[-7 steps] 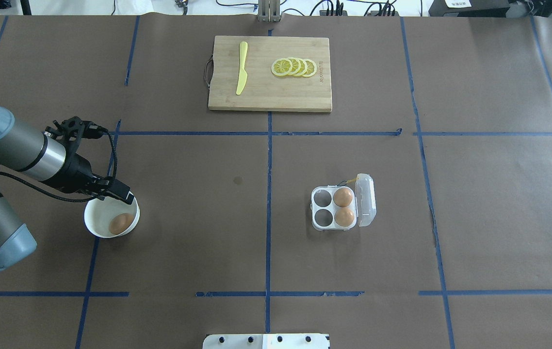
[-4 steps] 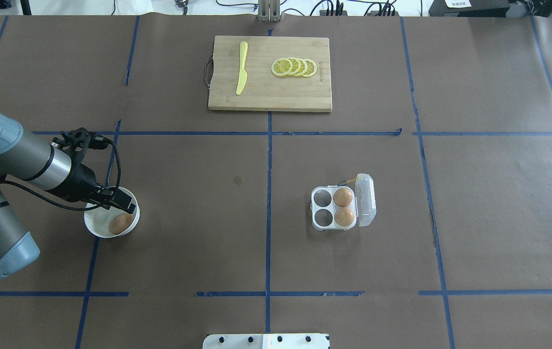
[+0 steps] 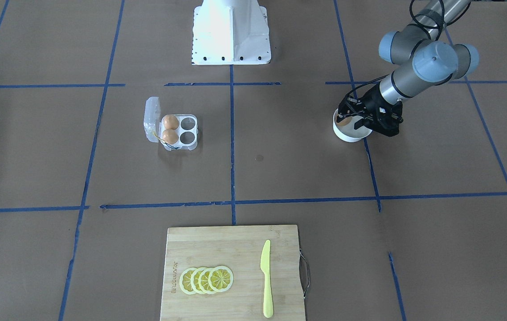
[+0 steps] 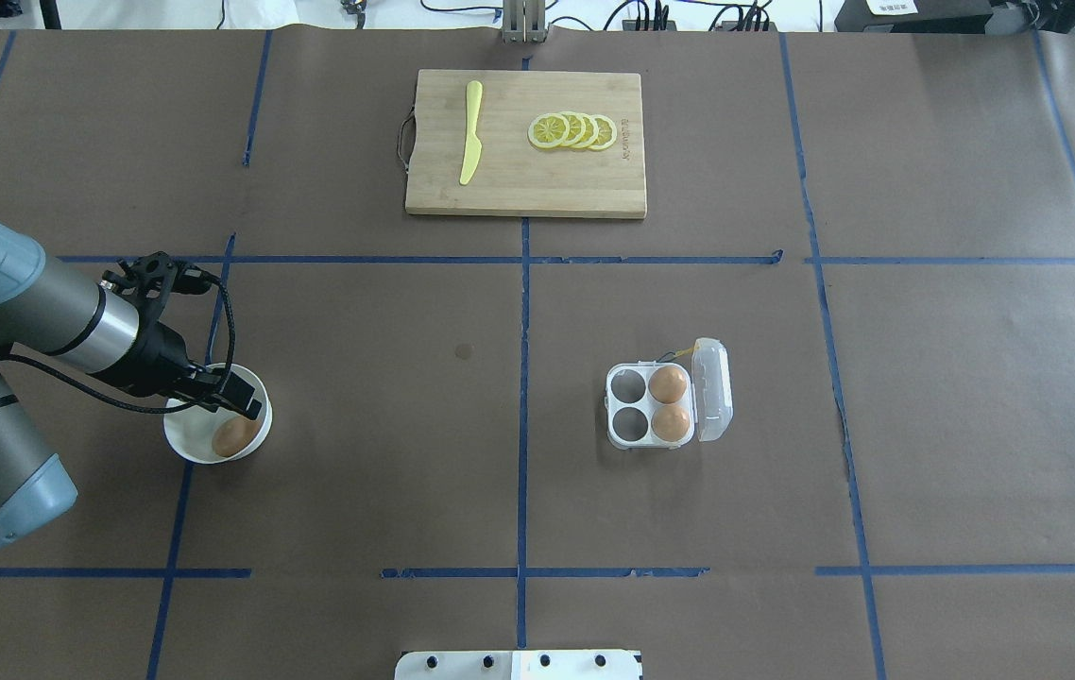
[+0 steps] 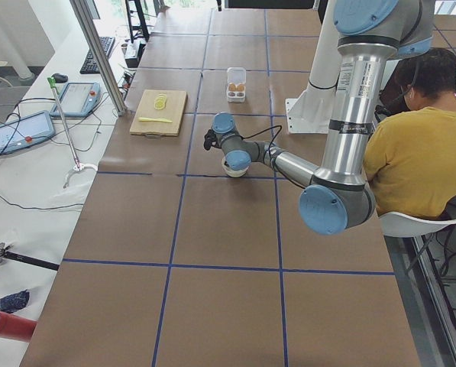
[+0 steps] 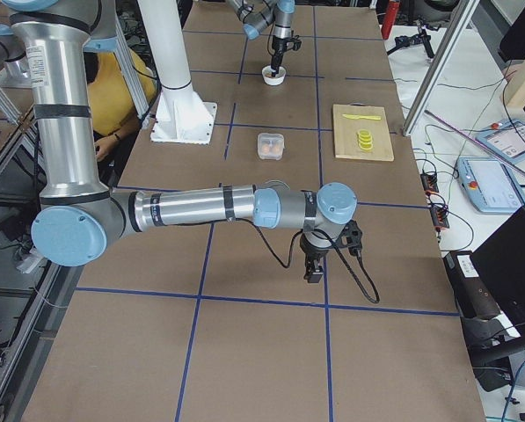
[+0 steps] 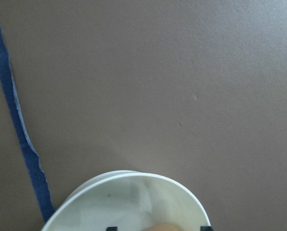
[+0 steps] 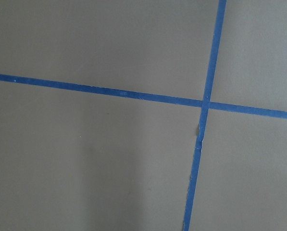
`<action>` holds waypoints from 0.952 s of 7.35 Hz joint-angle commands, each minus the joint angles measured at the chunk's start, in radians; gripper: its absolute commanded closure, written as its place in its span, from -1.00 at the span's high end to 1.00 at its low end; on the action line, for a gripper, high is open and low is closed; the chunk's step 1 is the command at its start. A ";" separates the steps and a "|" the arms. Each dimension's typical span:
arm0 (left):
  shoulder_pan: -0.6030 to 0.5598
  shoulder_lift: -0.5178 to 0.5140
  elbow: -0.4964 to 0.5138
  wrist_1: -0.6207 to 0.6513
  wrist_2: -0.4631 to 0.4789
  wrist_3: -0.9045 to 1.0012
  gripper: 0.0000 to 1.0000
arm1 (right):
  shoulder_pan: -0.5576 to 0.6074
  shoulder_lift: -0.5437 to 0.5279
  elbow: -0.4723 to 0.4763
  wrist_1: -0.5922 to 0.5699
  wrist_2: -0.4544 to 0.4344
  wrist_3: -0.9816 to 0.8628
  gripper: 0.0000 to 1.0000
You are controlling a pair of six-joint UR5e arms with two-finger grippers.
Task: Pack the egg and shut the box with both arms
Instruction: 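Close the left gripper on the brown egg inside the bowl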
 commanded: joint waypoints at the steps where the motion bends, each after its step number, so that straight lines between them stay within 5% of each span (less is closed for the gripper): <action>1: 0.006 0.018 -0.004 -0.002 0.000 0.000 0.31 | 0.000 0.000 0.001 0.000 0.000 0.000 1.00; 7: 0.039 0.020 0.002 -0.002 0.002 -0.002 0.29 | 0.000 -0.002 -0.001 0.000 0.000 0.000 1.00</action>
